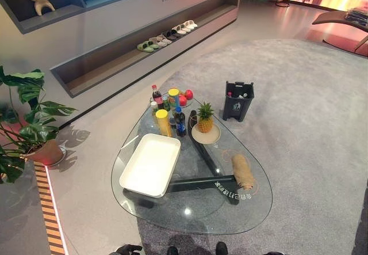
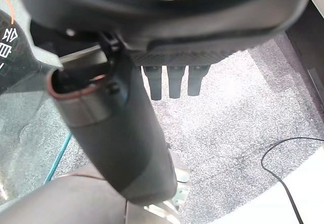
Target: Wipe the table with a cloth and put it in the basket.
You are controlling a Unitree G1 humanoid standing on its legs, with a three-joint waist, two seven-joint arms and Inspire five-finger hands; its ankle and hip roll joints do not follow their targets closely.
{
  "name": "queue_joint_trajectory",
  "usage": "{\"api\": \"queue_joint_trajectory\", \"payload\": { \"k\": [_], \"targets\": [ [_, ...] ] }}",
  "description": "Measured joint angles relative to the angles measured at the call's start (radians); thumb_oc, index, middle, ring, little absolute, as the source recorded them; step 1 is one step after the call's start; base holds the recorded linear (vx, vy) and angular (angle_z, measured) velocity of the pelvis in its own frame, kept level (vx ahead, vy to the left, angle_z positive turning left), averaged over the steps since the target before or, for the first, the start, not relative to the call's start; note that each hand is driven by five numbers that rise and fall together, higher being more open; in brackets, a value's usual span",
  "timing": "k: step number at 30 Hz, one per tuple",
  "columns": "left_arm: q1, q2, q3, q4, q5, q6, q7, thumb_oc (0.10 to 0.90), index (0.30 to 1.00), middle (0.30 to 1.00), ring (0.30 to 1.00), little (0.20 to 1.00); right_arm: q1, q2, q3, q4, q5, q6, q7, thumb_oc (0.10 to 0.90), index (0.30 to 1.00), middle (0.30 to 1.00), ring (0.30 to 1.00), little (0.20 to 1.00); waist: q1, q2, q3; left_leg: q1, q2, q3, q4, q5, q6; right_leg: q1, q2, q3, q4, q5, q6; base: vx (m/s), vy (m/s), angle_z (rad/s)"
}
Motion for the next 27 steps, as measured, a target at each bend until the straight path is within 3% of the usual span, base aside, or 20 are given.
{"api": "queue_joint_trajectory", "payload": {
  "k": [7, 12, 14, 16, 21, 25, 27],
  "targets": [
    [-0.029, 0.001, -0.023, -0.025, -0.055, -0.003, 0.005, 0.800, 0.900, 0.900, 0.900, 0.900, -0.048, -0.017, 0.029, -0.001, 0.001, 0.008, 0.002, 0.800, 0.900, 0.900, 0.900, 0.900, 0.000, 0.022, 0.053, -0.065, -0.001, -0.001, 0.000, 0.015, -0.006, -0.064, -0.002, 0.001, 0.000, 0.012, 0.004, -0.04, -0.001, -0.01],
    [-0.062, 0.003, -0.023, -0.053, -0.096, -0.016, 0.010, 0.800, 0.900, 0.900, 0.900, 0.900, -0.100, -0.035, 0.045, -0.025, 0.004, 0.021, 0.001, 0.800, 0.900, 0.900, 0.900, 0.900, -0.001, 0.044, 0.137, -0.144, -0.008, -0.004, 0.004, 0.037, -0.005, -0.144, -0.001, 0.004, 0.003, 0.042, 0.000, -0.10, -0.023, -0.02],
    [-0.106, 0.012, -0.027, -0.064, -0.099, -0.026, 0.025, 0.800, 0.900, 0.900, 0.900, 0.900, -0.153, -0.044, 0.058, -0.034, 0.008, 0.021, -0.001, 0.800, 0.900, 0.900, 0.900, 0.900, -0.003, 0.050, 0.197, -0.191, -0.010, -0.005, 0.004, 0.056, -0.005, -0.186, 0.001, 0.006, 0.007, 0.061, 0.000, -0.13, -0.036, -0.03],
    [-0.154, 0.017, -0.025, -0.068, -0.127, -0.037, 0.034, 0.800, 0.900, 0.900, 0.900, 0.900, -0.201, -0.047, 0.058, -0.037, 0.024, 0.021, -0.002, 0.800, 0.900, 0.900, 0.900, 0.900, -0.003, 0.043, 0.257, -0.225, -0.012, -0.004, 0.003, 0.068, -0.005, -0.222, 0.003, 0.008, 0.006, 0.075, 0.000, -0.08, -0.007, -0.03],
    [-0.231, 0.047, -0.024, -0.080, -0.173, -0.042, 0.044, 0.800, 0.900, 0.900, 0.900, 0.900, -0.255, -0.058, 0.058, -0.067, 0.062, 0.022, -0.005, 0.800, 0.900, 0.900, 0.900, 0.900, -0.012, 0.017, 0.342, -0.285, -0.018, 0.006, 0.003, 0.080, -0.004, -0.290, -0.001, 0.027, 0.006, 0.098, 0.004, -0.08, 0.009, -0.09],
    [-0.293, 0.053, -0.043, -0.089, -0.213, -0.046, 0.041, 0.800, 0.900, 0.900, 0.900, 0.900, -0.282, -0.064, 0.065, -0.078, 0.093, 0.022, -0.009, 0.800, 0.900, 0.900, 0.900, 0.900, -0.025, 0.000, 0.376, -0.337, -0.023, 0.007, 0.003, 0.091, -0.001, -0.343, -0.004, 0.029, 0.008, 0.112, 0.006, -0.14, 0.014, -0.01],
    [-0.346, 0.055, -0.068, -0.089, -0.225, -0.047, 0.041, 0.800, 0.900, 0.900, 0.900, 0.900, -0.313, -0.073, 0.070, -0.077, 0.113, 0.027, -0.016, 0.800, 0.900, 0.900, 0.900, 0.900, -0.025, -0.004, 0.398, -0.405, -0.022, 0.008, 0.059, 0.081, -0.002, -0.411, -0.004, 0.026, 0.058, 0.114, 0.006, -0.11, 0.000, -0.05]
  ]
}}
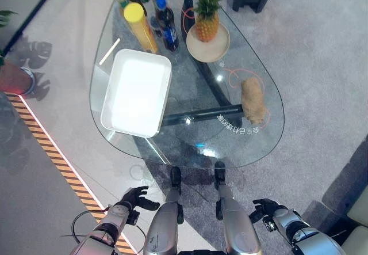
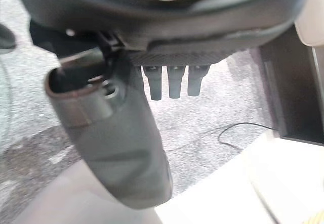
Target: Wipe the table with a cloth and put it in the basket.
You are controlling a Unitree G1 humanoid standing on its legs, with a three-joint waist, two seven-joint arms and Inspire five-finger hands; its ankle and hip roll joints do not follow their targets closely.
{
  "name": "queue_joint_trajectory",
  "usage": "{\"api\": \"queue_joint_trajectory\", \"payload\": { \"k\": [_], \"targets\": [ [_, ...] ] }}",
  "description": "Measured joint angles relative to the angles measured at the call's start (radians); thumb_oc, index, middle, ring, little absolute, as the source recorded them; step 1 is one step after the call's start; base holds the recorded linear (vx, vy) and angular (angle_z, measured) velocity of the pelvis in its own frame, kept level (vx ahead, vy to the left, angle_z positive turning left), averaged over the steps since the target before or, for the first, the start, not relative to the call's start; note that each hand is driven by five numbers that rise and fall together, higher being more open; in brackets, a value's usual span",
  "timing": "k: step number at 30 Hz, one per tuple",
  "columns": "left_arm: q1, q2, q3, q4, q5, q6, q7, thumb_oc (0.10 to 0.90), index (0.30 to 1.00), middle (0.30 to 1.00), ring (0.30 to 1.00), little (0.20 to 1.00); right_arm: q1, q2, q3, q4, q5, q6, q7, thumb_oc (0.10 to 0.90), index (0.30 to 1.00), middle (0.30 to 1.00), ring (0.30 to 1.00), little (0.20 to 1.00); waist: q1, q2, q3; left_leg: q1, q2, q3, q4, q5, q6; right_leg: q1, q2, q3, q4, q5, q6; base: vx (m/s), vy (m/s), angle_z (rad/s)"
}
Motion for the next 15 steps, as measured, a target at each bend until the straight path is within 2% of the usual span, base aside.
{"api": "queue_joint_trajectory", "payload": {
  "k": [2, 5, 8, 13, 15],
  "targets": [
    [-0.024, 0.000, 0.002, 0.000, -0.008, -0.002, 0.000, 0.800, 0.900, 0.900, 0.900, 0.900, -0.020, -0.003, 0.002, 0.000, 0.010, 0.001, -0.006, 0.800, 0.900, 0.900, 0.900, 0.900, 0.000, -0.002, 0.012, -0.038, 0.000, 0.003, 0.045, -0.014, -0.004, -0.036, 0.000, -0.002, 0.035, -0.006, 0.001, -0.10, -0.008, -0.07],
    [-0.085, 0.002, 0.000, -0.001, -0.025, -0.004, 0.002, 0.800, 0.900, 0.900, 0.900, 0.900, -0.054, -0.010, 0.007, 0.004, 0.027, 0.000, -0.016, 0.800, 0.900, 0.900, 0.900, 0.900, 0.000, -0.003, 0.021, -0.198, -0.003, -0.007, 0.262, -0.091, -0.001, -0.195, -0.009, -0.003, 0.256, -0.098, -0.009, -0.09, 0.006, 0.04],
    [-0.093, 0.008, -0.002, 0.000, -0.027, -0.005, 0.002, 0.800, 0.900, 0.900, 0.900, 0.900, -0.060, -0.011, 0.008, 0.002, 0.053, -0.001, -0.018, 0.800, 0.900, 0.900, 0.900, 0.900, 0.001, -0.003, 0.021, -0.249, -0.016, -0.014, 0.346, -0.119, -0.001, -0.267, -0.026, 0.001, 0.381, -0.166, -0.014, -0.05, 0.012, 0.12],
    [-0.106, 0.038, 0.009, -0.027, -0.070, -0.009, 0.003, 0.800, 0.900, 0.900, 0.900, 0.900, -0.097, -0.010, 0.009, -0.001, 0.059, -0.015, -0.071, 0.800, 0.900, 0.900, 0.900, 0.900, 0.000, -0.001, 0.020, -0.365, -0.017, -0.028, 0.428, -0.133, 0.004, -0.378, -0.027, 0.001, 0.458, -0.174, -0.015, -0.03, 0.005, 0.01],
    [-0.122, 0.045, 0.011, -0.031, -0.082, -0.015, 0.005, 0.800, 0.900, 0.900, 0.900, 0.900, -0.106, -0.011, 0.009, -0.013, 0.065, -0.046, -0.111, 0.800, 0.900, 0.900, 0.900, 0.900, 0.000, 0.000, 0.020, -0.416, -0.015, -0.038, 0.449, -0.133, 0.004, -0.421, -0.024, 0.000, 0.467, -0.174, -0.015, -0.03, -0.010, -0.06]
  ]
}}
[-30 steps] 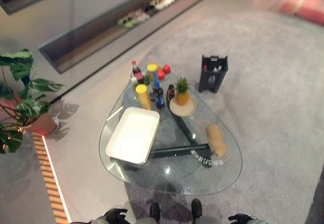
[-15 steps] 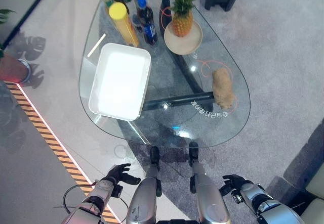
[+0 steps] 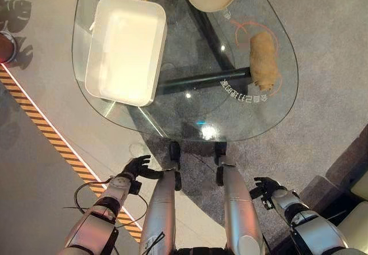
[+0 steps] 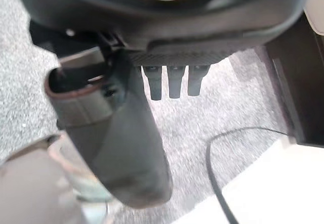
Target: Wipe the table with a cloth and put it in the basket.
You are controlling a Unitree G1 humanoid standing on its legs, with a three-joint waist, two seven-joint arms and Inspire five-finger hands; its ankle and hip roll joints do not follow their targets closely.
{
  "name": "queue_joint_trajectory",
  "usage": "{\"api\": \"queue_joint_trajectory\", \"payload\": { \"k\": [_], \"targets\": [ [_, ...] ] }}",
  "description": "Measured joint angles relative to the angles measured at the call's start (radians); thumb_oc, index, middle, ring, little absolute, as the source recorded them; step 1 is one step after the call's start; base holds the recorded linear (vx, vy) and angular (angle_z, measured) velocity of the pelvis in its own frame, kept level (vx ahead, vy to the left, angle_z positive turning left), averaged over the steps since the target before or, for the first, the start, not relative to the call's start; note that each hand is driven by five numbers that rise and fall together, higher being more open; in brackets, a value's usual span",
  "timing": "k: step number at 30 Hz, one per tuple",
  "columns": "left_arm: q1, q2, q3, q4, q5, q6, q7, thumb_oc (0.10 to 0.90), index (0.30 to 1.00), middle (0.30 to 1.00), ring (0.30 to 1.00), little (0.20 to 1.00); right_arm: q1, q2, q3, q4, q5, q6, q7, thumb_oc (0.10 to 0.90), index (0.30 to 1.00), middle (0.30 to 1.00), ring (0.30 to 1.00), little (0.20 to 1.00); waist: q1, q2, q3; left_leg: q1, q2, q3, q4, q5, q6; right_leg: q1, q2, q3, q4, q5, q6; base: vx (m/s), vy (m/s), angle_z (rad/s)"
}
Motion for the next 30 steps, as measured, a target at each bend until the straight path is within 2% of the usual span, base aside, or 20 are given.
{"api": "queue_joint_trajectory", "payload": {
  "k": [13, 18, 22, 30],
  "targets": [
    [0.001, 0.004, 0.014, -0.015, -0.008, -0.021, 0.002, 0.800, 0.900, 0.900, 0.900, 0.900, -0.002, -0.006, -0.003, -0.018, 0.041, -0.086, -0.120, 0.800, 0.900, 0.900, 0.900, 0.900, 0.002, 0.001, 0.000, -0.046, -0.001, -0.032, -0.002, 0.000, 0.000, -0.039, 0.007, -0.020, 0.000, 0.000, 0.000, 0.00, -0.011, 0.02],
    [0.000, 0.005, 0.014, -0.014, -0.008, -0.024, 0.002, 0.800, 0.900, 0.900, 0.900, 0.900, -0.009, -0.028, -0.003, -0.017, 0.039, -0.096, -0.149, 0.800, 0.900, 0.900, 0.900, 0.900, 0.002, 0.001, 0.000, -0.047, -0.001, -0.035, 0.003, 0.003, -0.004, -0.039, 0.006, -0.025, 0.016, 0.000, -0.004, 0.02, -0.022, 0.07],
    [0.000, 0.006, 0.014, -0.014, -0.008, -0.024, 0.002, 0.800, 0.900, 0.900, 0.900, 0.900, -0.028, -0.038, -0.006, -0.016, 0.040, -0.109, -0.213, 0.800, 0.900, 0.900, 0.900, 0.900, 0.003, 0.001, 0.000, -0.046, -0.001, -0.036, 0.018, 0.006, -0.008, -0.039, 0.006, -0.026, 0.037, -0.008, -0.017, 0.02, -0.018, 0.05],
    [0.006, 0.008, 0.015, 0.029, -0.034, -0.045, 0.017, 0.800, 0.900, 0.900, 0.900, 0.900, -0.081, -0.095, -0.159, -0.022, 0.178, -0.220, -0.390, 0.800, 0.900, 0.900, 0.900, 0.900, 0.018, 0.001, 0.000, -0.034, -0.001, -0.035, 0.030, 0.002, -0.007, -0.023, 0.005, -0.025, 0.042, -0.007, -0.021, 0.01, -0.005, 0.00]
  ]
}}
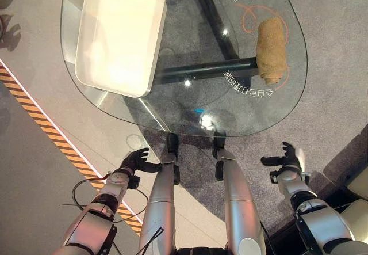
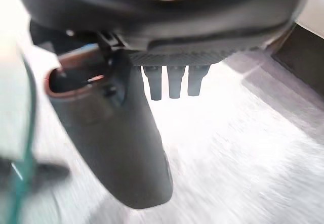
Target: Wipe the table with a cloth and put it in the basket.
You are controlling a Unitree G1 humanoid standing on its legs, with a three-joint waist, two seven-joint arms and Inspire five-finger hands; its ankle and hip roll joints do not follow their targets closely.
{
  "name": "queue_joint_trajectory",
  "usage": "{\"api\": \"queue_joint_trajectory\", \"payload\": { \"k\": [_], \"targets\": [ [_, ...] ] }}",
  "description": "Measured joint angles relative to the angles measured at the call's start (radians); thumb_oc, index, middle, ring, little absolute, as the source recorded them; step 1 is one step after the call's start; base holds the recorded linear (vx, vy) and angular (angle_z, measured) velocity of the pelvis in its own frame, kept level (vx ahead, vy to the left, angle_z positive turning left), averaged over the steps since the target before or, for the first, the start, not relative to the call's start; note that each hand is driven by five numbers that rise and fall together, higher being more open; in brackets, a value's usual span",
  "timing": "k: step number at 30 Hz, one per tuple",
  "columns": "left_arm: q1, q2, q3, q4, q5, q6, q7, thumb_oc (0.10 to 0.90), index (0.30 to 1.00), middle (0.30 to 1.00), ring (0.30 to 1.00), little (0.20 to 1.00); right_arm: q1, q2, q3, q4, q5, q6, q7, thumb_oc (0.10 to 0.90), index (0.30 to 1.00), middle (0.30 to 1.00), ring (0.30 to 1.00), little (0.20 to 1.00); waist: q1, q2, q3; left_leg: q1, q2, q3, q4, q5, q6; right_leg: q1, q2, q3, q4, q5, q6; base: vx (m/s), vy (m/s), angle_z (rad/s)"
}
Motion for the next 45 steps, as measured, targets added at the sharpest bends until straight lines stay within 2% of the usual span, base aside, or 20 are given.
{"api": "queue_joint_trajectory", "payload": {
  "k": [4, 10, 21, 26, 34, 45],
  "targets": [
    [0.033, 0.011, 0.031, 0.019, -0.046, -0.002, 0.011, 0.800, 0.900, 0.900, 0.900, 0.900, -0.018, -0.061, -0.023, -0.049, 0.040, -0.039, -0.063, 0.800, 0.900, 0.900, 0.900, 0.900, 0.010, -0.001, 0.000, 0.002, 0.000, 0.000, 0.006, -0.008, 0.001, 0.000, -0.002, -0.001, 0.012, -0.012, 0.000, 0.01, -0.006, 0.02],
    [0.072, 0.013, 0.064, 0.033, -0.146, -0.001, 0.009, 0.800, 0.900, 0.900, 0.900, 0.900, -0.056, -0.086, -0.040, -0.156, 0.060, -0.088, -0.129, 0.800, 0.900, 0.900, 0.900, 0.900, 0.010, -0.003, 0.002, -0.005, 0.000, -0.006, 0.003, -0.008, 0.000, -0.007, 0.000, -0.002, 0.008, -0.012, 0.000, 0.00, 0.000, 0.00],
    [0.074, 0.010, 0.064, 0.017, -0.211, -0.002, 0.008, 0.800, 0.900, 0.900, 0.900, 0.900, -0.112, -0.087, -0.035, -0.332, 0.130, -0.093, -0.215, 0.800, 0.900, 0.900, 0.900, 0.900, 0.007, -0.008, 0.004, -0.022, -0.001, -0.011, -0.008, -0.001, -0.001, -0.020, 0.004, -0.003, -0.006, -0.003, 0.001, 0.00, 0.001, 0.00],
    [0.073, 0.005, 0.063, 0.012, -0.211, -0.003, 0.010, 0.800, 0.900, 0.900, 0.900, 0.900, -0.152, -0.087, 0.012, -0.459, 0.138, -0.092, -0.254, 0.800, 0.900, 0.900, 0.900, 0.900, 0.009, -0.008, 0.004, -0.018, -0.002, -0.009, -0.015, 0.000, -0.003, -0.018, 0.003, -0.002, -0.010, 0.003, -0.005, 0.00, 0.014, 0.00],
    [0.073, 0.001, 0.062, 0.012, -0.227, -0.002, 0.026, 0.800, 0.900, 0.900, 0.900, 0.900, -0.257, -0.087, 0.092, -0.595, 0.118, -0.032, -0.299, 0.800, 0.900, 0.900, 0.900, 0.900, 0.011, -0.008, 0.004, 0.009, -0.003, 0.000, -0.044, 0.005, -0.004, -0.002, 0.001, 0.003, -0.023, 0.003, -0.006, 0.00, 0.021, -0.01],
    [0.074, -0.036, 0.061, -0.010, -0.226, 0.001, 0.033, 0.800, 0.900, 0.900, 0.900, 0.900, -0.308, -0.086, 0.135, -0.586, 0.118, 0.091, -0.299, 0.800, 0.900, 0.900, 0.900, 0.900, 0.021, -0.005, 0.006, 0.022, -0.004, 0.003, -0.069, 0.016, -0.008, -0.002, -0.001, 0.003, -0.024, 0.006, -0.008, 0.00, 0.006, 0.00]
  ]
}}
